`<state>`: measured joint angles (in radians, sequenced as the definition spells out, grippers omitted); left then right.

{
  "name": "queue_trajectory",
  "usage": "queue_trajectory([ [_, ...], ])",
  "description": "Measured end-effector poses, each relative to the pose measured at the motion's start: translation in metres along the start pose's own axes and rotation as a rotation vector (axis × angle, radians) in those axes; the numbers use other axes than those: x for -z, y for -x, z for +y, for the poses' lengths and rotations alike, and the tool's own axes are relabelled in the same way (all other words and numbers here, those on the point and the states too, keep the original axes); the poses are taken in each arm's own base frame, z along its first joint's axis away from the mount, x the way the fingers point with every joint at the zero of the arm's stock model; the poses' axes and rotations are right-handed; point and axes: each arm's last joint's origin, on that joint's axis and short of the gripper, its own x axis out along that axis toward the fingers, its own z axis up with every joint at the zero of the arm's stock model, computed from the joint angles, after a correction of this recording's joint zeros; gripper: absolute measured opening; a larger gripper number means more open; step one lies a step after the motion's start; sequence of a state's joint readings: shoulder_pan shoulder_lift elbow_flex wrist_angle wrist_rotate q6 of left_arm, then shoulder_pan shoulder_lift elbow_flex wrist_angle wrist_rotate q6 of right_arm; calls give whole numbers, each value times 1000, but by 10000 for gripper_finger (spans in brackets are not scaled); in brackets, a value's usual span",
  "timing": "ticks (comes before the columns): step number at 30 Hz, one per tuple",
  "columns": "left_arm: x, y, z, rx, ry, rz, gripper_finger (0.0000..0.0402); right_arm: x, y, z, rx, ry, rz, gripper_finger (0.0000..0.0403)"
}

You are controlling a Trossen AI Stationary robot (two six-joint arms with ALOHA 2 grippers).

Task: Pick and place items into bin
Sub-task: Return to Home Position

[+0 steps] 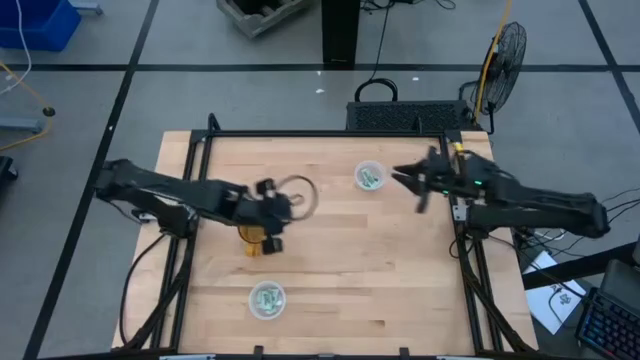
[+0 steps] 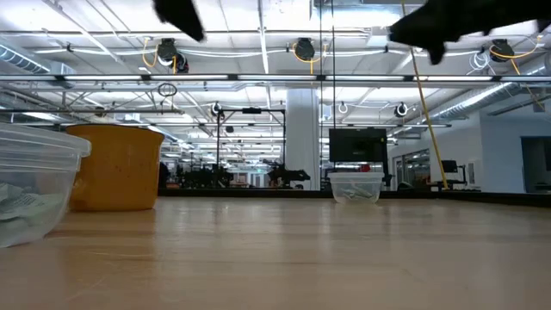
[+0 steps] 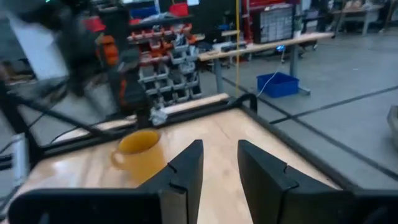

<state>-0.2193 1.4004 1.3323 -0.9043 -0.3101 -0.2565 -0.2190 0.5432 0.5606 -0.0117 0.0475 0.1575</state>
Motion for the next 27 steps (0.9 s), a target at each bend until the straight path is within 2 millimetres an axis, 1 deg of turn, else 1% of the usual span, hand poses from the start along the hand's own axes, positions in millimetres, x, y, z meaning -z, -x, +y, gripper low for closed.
queue_trajectory([
  [2, 12, 31, 10, -13, 52, -8, 118, 3, 23, 1, -19, -30, 25, 96],
  [4, 22, 62, 20, -31, 81, -78, 118, 8, 44, 0, -26, -54, 51, 96],
  [6, 35, 89, 30, -50, 96, -159, 118, 13, 59, -1, -36, -66, 54, 96],
  [8, 49, 112, 41, -46, 119, -238, 118, 24, 68, -3, -42, -95, 55, 96],
  [10, 67, 130, 53, -21, 153, -305, 118, 31, 73, -5, -53, -111, 16, 96],
  [13, 98, 142, 66, 18, 194, -374, 118, 45, 75, -7, -55, -103, -3, 96],
  [16, 129, 136, 73, 57, 230, -444, 118, 59, 68, -9, -46, -97, 52, 96],
  [18, 144, 122, 73, 89, 254, -510, 118, 66, 60, -9, -49, -97, 49, 96],
  [21, 159, 96, 66, 152, 229, -607, 118, 85, 50, -11, -48, -95, 58, 96],
  [24, 171, 70, 58, 204, 193, -678, 118, 96, 40, -12, -64, -95, -19, 96],
  [27, 181, 50, 53, 209, 192, -720, 118, 110, 33, -13, -81, -109, -68, 96],
])
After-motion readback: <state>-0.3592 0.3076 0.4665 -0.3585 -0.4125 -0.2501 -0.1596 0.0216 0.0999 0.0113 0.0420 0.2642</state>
